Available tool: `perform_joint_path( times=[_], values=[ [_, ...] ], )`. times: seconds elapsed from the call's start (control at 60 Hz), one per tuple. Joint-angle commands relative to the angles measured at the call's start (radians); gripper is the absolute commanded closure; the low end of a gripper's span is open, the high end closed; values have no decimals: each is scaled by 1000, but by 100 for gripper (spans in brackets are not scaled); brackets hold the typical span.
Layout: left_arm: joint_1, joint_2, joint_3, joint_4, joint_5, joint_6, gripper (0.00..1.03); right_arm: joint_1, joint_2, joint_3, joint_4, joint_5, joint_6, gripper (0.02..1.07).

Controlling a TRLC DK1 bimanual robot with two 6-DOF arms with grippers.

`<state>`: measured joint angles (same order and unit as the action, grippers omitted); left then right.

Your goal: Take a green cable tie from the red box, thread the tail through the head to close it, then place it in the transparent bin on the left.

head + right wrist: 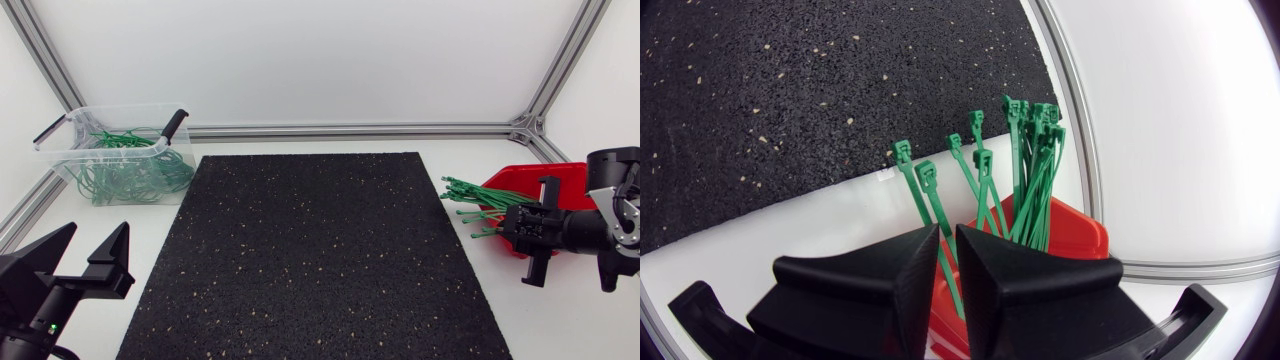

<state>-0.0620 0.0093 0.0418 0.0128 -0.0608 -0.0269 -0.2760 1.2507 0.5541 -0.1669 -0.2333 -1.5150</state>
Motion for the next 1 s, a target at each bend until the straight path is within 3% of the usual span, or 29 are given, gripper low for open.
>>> perform_joint_path(
  times=[0.0,0.5,0.617,0.7,0.983],
  values=[
    [-1,11,-39,-25,-8,-10,5,11,23,-33,29,12,-5,87],
    [7,11,-39,-27,-7,-10,5,20,47,-62,109,46,-5,89],
    [8,11,-39,-27,-8,-10,5,21,50,-62,121,51,-13,102],
    [10,11,-39,-27,-8,-10,5,21,52,-66,144,65,-16,101],
    [8,11,-39,-27,-8,-10,5,35,-43,-40,83,65,3,101]
  ],
)
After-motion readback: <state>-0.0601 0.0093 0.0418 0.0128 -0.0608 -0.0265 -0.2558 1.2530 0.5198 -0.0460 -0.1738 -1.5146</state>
